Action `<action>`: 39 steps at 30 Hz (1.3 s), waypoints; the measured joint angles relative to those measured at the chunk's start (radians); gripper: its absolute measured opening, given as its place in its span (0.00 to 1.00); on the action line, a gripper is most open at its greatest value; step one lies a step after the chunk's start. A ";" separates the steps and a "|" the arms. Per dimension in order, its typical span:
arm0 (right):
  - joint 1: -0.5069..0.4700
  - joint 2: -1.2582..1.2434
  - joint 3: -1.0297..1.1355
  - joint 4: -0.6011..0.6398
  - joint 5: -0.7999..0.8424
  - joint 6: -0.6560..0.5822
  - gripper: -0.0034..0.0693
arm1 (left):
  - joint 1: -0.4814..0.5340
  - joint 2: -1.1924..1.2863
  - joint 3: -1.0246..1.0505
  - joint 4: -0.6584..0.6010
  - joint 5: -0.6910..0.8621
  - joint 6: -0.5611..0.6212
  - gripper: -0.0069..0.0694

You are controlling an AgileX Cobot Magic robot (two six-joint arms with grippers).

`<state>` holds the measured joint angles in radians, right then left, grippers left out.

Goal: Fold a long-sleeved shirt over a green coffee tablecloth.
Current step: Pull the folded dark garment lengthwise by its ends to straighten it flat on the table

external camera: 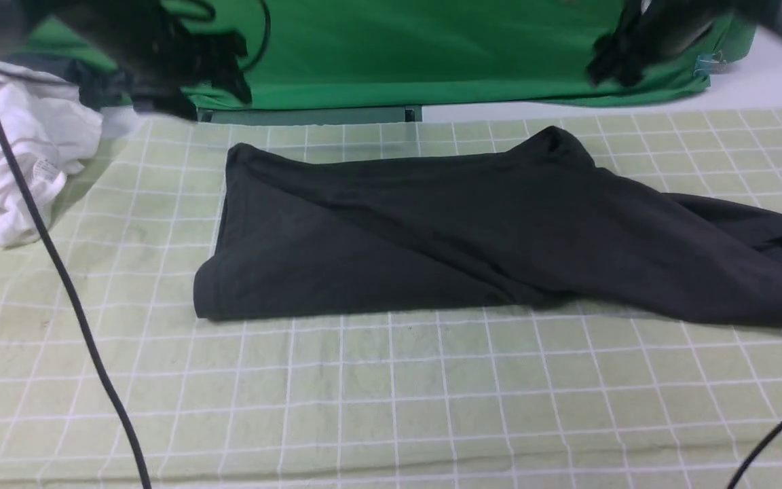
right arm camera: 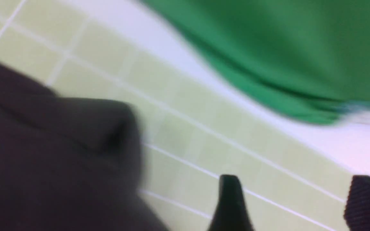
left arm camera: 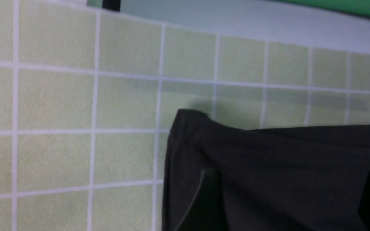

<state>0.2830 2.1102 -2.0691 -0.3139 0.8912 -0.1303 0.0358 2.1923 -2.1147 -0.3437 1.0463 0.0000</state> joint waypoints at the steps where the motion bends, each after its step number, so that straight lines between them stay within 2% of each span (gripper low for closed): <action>1: -0.001 -0.004 -0.006 -0.002 0.010 -0.001 0.61 | 0.000 -0.001 0.000 -0.001 0.000 0.000 0.89; 6: -0.051 -0.075 -0.147 -0.015 0.267 -0.009 0.31 | 0.000 -0.002 -0.099 -0.073 0.056 0.000 0.89; 9: -0.109 -0.126 -0.152 -0.003 0.310 -0.002 0.25 | -0.001 -0.002 -0.105 -0.092 0.068 0.000 0.83; 11: -0.139 -0.155 -0.138 0.021 0.314 0.003 0.25 | -0.001 -0.002 -0.105 -0.086 0.076 0.000 0.81; 13: -0.173 -0.192 -0.098 0.072 0.314 0.010 0.27 | -0.001 -0.002 -0.105 -0.075 0.083 0.000 0.78; 16: -0.253 -0.287 0.064 0.217 0.312 0.041 0.33 | -0.001 -0.002 -0.105 -0.055 0.095 0.000 0.72; 20: -0.350 -0.382 0.377 0.374 0.315 0.035 0.44 | -0.001 -0.002 -0.105 -0.039 0.121 0.000 0.66; 24: -0.436 -0.386 0.679 0.409 0.215 0.026 0.63 | -0.002 -0.002 -0.105 -0.015 0.148 0.000 0.62; 27: -0.487 -0.356 0.792 0.412 0.131 0.024 0.74 | -0.002 -0.002 -0.105 0.003 0.156 0.000 0.61; 39: -0.511 -0.211 0.822 0.417 -0.018 0.020 0.77 | -0.002 0.007 -0.105 0.011 0.165 0.000 0.61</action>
<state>-0.2276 1.8994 -1.2472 0.1026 0.8728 -0.1102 0.0340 2.1992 -2.2194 -0.3324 1.2114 0.0000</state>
